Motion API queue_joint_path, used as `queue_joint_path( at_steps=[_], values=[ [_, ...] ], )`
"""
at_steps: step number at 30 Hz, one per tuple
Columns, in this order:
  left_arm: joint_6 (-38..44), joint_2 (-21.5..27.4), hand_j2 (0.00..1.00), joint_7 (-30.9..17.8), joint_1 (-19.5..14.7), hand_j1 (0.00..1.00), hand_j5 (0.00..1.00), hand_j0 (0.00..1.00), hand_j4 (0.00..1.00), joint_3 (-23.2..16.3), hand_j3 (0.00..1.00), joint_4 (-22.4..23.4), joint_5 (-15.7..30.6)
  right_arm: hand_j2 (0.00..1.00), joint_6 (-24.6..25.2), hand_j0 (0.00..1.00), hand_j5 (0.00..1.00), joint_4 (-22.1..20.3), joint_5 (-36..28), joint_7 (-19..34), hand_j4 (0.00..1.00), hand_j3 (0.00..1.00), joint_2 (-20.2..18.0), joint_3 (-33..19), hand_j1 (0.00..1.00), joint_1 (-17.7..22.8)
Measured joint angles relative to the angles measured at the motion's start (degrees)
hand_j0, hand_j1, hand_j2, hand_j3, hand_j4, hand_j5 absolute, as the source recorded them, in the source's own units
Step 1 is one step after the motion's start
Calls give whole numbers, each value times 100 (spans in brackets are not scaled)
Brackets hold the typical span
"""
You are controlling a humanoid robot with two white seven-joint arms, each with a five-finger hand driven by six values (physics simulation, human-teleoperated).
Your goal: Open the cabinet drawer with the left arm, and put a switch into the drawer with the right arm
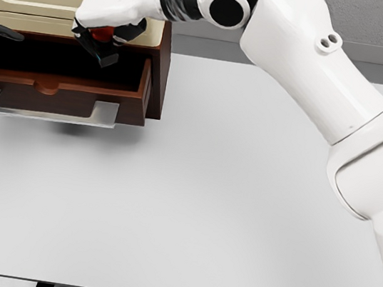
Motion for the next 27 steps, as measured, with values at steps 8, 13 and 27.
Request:
queue_joint_path(
  at_steps=[8, 13, 27],
  values=[
    [-17, -2, 100, 0, 12, 100, 100, 100, 100, 2, 100, 1, 0, 100, 28, 100, 100, -16, 72, 30, 100, 100, -1, 89, 100, -18],
    [-20, -8, 100, 0, 9, 100, 100, 100, 100, -2, 100, 5, 0, 100, 7, 100, 100, -18, 135, 39, 100, 100, 0, 111, 100, -44],
    [-47, -21, 100, 1, 1, 100, 100, 100, 100, 4, 100, -154, 9, 100, -24, 100, 100, -1009, 329, 39, 100, 100, -14, -16, 100, 316]
  ],
)
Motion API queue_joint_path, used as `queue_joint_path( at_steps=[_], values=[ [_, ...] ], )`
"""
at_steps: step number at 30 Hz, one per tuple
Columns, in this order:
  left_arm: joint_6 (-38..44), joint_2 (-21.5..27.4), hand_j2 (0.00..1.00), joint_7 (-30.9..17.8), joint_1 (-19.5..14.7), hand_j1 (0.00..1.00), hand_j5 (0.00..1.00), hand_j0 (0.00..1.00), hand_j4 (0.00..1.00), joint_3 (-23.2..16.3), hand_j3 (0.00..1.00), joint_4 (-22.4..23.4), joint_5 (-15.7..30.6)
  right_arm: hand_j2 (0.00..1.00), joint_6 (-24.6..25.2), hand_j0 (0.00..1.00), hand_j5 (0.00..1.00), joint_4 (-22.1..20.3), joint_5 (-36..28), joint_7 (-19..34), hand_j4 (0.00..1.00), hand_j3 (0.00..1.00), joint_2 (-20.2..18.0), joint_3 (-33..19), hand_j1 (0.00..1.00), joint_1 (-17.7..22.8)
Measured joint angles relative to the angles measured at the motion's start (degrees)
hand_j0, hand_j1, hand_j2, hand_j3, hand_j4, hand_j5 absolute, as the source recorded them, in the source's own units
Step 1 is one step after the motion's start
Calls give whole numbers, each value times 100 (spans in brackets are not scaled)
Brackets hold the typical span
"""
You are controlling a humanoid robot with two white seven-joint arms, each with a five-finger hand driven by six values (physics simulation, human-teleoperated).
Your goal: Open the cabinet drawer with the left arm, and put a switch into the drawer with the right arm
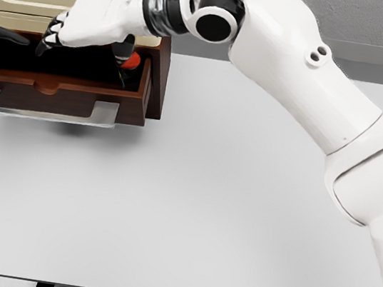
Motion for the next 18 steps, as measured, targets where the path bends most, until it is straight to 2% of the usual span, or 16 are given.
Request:
queue_joint_path(
  at_steps=[2, 4, 7, 10, 14, 16, 18],
  values=[
    [-56, -11, 100, -1, -1, 100, 100, 100, 100, 3, 100, -65, 3, 100, 2, 100, 100, -820, -6, -1, 100, 100, -217, -101, 100, 185],
    [-164, -17, 100, -1, -1, 100, 100, 100, 100, 6, 100, -103, 6, 100, 4, 100, 100, -1656, -10, -2, 100, 100, -721, -346, 100, 483],
    [-350, -18, 100, 0, -4, 100, 100, 100, 100, 14, 100, -190, 13, 100, 6, 100, 100, -2313, -34, -3, 100, 100, -1667, -940, 100, 1195],
    [-460, -20, 100, 0, -9, 100, 100, 100, 100, 23, 100, -278, 10, 100, 0, 100, 100, -2553, -59, 0, 100, 100, -2481, -1617, 100, 1731],
    [-519, -188, 100, 0, -31, 100, 100, 100, 100, 34, 100, -415, 12, 100, -2, 100, 100, -2649, -189, -1, 100, 100, -3376, -2225, 100, 2697],
    [-531, -428, 100, 0, -54, 100, 100, 100, 100, 37, 100, -439, 3, 100, -2, 100, 100, -2650, -311, 0, 100, 100, -3773, -2462, 100, 3023],
    [-534, -715, 100, 0, -53, 100, 100, 100, 100, 40, 100, -450, -25, 100, 1, 100, 100, -2642, -404, -1, 100, 100, -4074, -2581, 100, 3068]
  ],
)
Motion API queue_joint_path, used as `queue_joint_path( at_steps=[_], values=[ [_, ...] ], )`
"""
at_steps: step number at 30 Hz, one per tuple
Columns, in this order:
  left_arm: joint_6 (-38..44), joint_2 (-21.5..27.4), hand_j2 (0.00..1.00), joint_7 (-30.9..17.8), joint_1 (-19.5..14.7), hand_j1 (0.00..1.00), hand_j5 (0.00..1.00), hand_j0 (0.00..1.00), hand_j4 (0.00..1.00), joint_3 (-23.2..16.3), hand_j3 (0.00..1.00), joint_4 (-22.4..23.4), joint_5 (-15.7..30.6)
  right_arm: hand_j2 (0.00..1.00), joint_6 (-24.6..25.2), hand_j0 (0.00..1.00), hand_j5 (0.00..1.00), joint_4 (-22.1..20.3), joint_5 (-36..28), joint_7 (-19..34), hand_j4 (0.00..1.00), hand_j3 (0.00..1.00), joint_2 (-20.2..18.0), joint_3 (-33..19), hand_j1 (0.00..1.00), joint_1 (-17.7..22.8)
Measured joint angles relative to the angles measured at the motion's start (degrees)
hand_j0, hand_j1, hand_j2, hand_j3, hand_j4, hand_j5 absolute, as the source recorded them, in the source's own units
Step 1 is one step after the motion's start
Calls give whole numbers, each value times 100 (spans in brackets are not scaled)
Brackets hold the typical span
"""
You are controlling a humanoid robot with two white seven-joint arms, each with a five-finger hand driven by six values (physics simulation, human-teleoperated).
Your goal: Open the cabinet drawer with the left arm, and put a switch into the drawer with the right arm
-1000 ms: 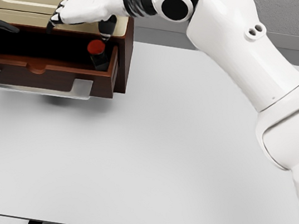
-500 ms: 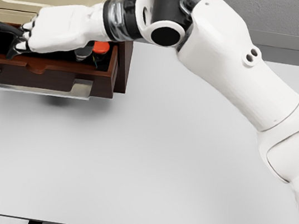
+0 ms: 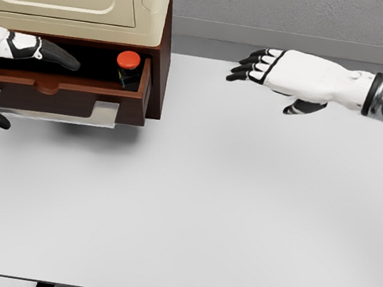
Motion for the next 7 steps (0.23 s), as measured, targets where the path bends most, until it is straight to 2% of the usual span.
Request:
queue_joint_path(
  at_steps=[3, 7],
  values=[
    [-4, -208, 100, 0, 0, 100, 100, 100, 100, 6, 100, -7, -48, 100, 3, 100, 100, 13, -90, -1, 100, 100, -201, -49, 100, -9],
    [-5, -292, 100, 0, 0, 100, 100, 100, 100, 15, 100, -10, -70, 100, 4, 100, 100, 18, -131, -1, 100, 100, -277, 47, 100, -9]
  ],
)
